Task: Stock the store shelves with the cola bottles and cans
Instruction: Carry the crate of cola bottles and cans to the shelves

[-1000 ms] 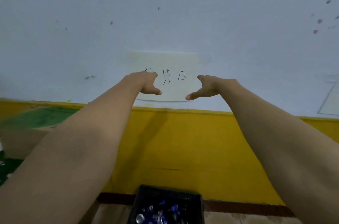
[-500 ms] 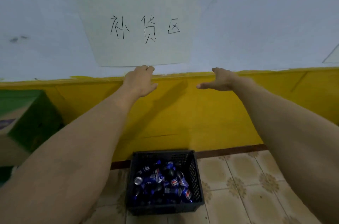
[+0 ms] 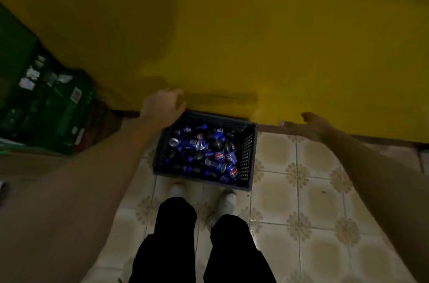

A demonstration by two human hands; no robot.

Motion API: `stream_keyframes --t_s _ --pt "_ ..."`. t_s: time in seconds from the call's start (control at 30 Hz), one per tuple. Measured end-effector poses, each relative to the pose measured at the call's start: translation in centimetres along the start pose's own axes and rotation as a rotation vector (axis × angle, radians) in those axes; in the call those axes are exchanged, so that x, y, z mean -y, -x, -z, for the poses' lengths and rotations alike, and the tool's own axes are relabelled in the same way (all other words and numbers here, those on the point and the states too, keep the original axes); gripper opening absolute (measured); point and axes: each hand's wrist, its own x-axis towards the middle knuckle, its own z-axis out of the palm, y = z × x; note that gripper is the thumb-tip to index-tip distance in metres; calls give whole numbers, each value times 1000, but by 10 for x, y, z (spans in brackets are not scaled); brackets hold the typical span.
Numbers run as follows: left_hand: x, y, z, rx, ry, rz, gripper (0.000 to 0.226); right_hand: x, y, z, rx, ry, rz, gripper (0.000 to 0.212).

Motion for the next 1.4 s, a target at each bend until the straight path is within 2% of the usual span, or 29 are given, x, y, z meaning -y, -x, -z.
stream_keyframes --t_s 0.07,0.2,0.27,0.37,0.5,0.63,0.73,0.8,0.9,0.97,1.07,1.13,1.3,1.4 --pt "27 -10 -42 75 25 70 36 -18 -30 -30 41 -3 -31 105" --pt "81 -35 -135 262 144 177 40 -38 -88 -91 111 37 -80 119" --pt "111 -46 -181 350 209 263 49 -46 -123 -122 116 51 -88 114" --pt "151 -57 -238 397 263 423 67 -63 -172 -170 86 21 -114 110" --pt "184 -58 -303 317 333 537 73 -95 -223 -231 29 -152 -222 116" --pt "195 -59 -361 125 250 527 66 -128 -262 -274 -115 -370 -355 117" --pt "205 -68 -394 95 218 577 71 -146 -282 -293 -135 -477 -400 120" --pt "210 -76 -411 141 293 651 73 -153 -293 -304 -118 -554 -427 112" --pt "219 -89 -427 145 486 739 67 -157 -306 -320 -111 -663 -390 79" --pt "228 -96 -431 151 549 782 62 -157 -313 -329 -118 -727 -390 71" --pt "239 -101 -430 186 770 810 36 -157 -319 -333 -153 -766 -404 66" --pt "240 -102 -428 194 864 777 21 -156 -322 -332 -151 -787 -394 67" --pt "239 -107 -423 277 1003 737 22 -154 -329 -324 -26 -819 -342 91" --pt "241 -110 -419 374 1004 756 13 -152 -333 -318 69 -814 -322 87"
